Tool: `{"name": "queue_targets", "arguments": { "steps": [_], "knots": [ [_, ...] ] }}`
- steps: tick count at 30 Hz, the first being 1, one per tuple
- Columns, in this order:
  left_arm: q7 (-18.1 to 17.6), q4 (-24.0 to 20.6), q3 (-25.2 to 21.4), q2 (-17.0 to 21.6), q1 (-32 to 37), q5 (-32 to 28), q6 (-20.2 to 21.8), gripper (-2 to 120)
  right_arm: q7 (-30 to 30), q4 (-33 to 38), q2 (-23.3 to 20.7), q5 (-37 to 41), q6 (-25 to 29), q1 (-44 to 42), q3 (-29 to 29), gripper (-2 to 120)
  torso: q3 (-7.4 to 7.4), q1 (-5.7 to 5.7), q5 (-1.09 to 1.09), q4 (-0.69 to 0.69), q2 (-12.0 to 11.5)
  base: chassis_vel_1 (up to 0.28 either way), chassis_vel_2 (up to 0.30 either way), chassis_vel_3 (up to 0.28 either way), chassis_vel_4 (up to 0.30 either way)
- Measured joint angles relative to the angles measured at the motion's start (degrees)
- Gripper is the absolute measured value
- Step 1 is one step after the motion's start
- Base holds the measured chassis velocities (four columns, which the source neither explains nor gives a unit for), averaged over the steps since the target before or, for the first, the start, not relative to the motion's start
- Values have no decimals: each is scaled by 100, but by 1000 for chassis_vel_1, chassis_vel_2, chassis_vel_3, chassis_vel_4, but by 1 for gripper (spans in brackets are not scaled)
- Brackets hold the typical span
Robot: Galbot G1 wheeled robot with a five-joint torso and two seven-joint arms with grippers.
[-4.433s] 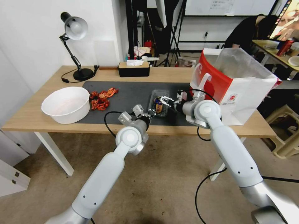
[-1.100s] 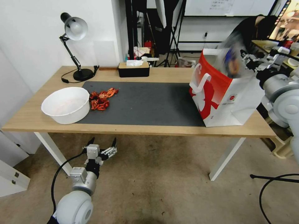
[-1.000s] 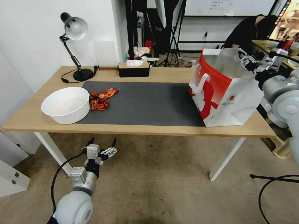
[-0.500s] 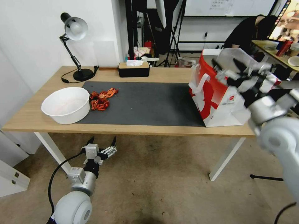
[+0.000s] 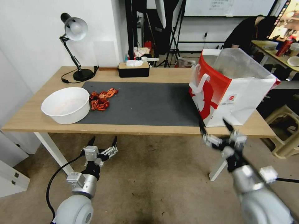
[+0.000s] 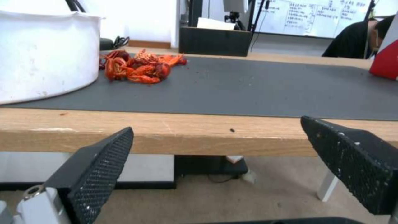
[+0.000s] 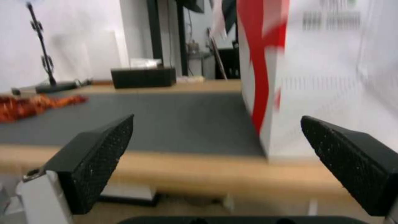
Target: Close the takeout container lid, then place the container into the takeout bag.
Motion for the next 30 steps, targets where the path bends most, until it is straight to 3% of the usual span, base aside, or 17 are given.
{"name": "queue_targets", "arguments": {
  "steps": [7, 30],
  "knots": [
    [26, 76, 46, -21, 30, 84, -113, 100, 12, -546, 429, -319, 472, -24, -274, 100, 1, 1, 0, 1, 0, 0, 0, 0, 0],
    [71, 94, 53, -17, 59, 101, -118, 100, 4, -584, 407, -288, 490, 69, -333, 100, 1, 1, 0, 0, 0, 0, 0, 0, 0]
  ]
}}
